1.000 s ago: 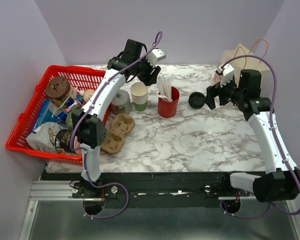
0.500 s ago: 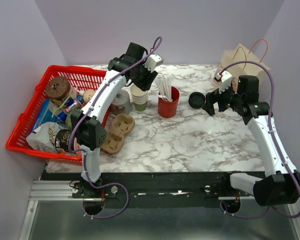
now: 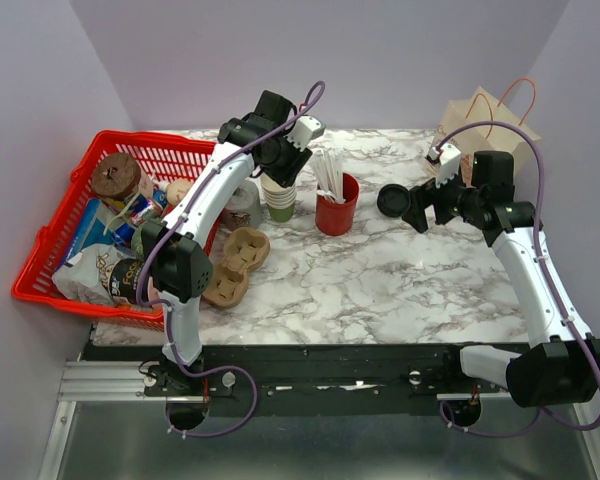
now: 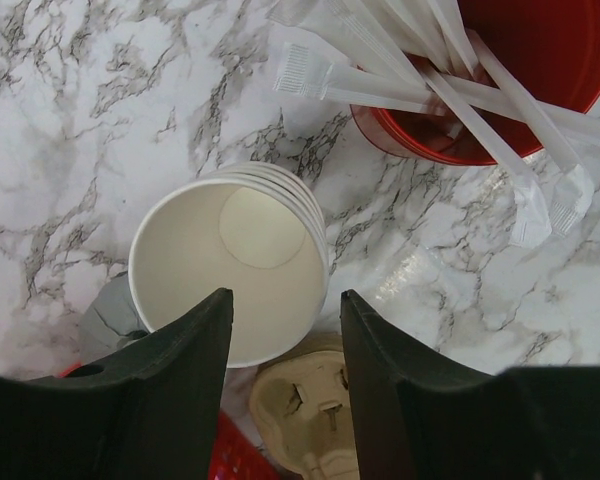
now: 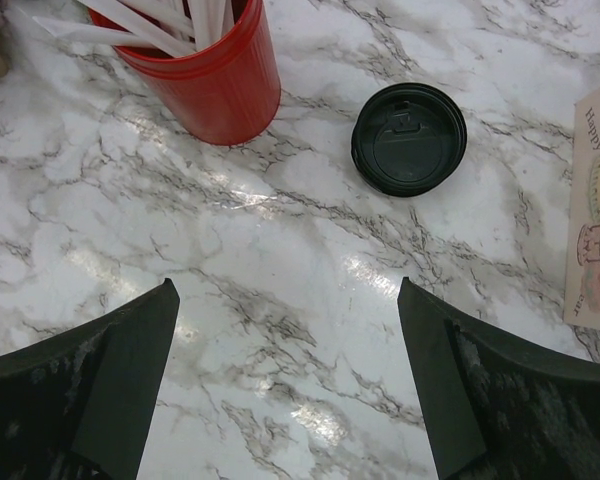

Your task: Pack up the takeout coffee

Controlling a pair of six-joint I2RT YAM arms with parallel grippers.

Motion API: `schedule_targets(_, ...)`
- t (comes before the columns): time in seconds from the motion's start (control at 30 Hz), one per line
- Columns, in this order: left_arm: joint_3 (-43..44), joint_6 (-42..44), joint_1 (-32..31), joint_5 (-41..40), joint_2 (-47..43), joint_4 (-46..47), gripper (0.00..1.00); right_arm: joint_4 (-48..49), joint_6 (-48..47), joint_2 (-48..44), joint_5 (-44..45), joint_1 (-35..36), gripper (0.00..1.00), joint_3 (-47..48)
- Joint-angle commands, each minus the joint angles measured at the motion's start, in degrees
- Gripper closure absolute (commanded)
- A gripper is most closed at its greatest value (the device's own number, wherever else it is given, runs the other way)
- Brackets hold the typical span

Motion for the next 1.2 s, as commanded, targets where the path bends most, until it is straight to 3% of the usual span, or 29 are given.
schedule_targets(0.0,1.26,0.09,-0.11,-0.93,0.52,-1.67,0.48,-1.83,-0.62,0.14,-0.57,-0.26,0.00,0.81)
schedule_targets(0.07,1.44,0.01,-0.11,0.03,0.87,-2.10,0.52,-1.66,-0.71,-0.13,-0.66,-0.35,0.00,0.20)
schedule_targets(0.77,1.88,0.18,-0.19,2.94,3.51,-3.16,0.53,-0.78,-0.53,0.66,-0.40,-0.35,0.00,-0.78)
schedule_targets(0.9,2.23,0.35,-0.19,3.03,3.77,-3.07,0.60,-0.51,-0.45,0.75,-0.31,-0.34,0.00,-1.13)
schedule_targets(1.17,3.11,0.44,-0.28,3.12,3.95,-3.77,0.90,-0.08,-0.45,1.19,-0.04,-0.26,0.00,-1.13)
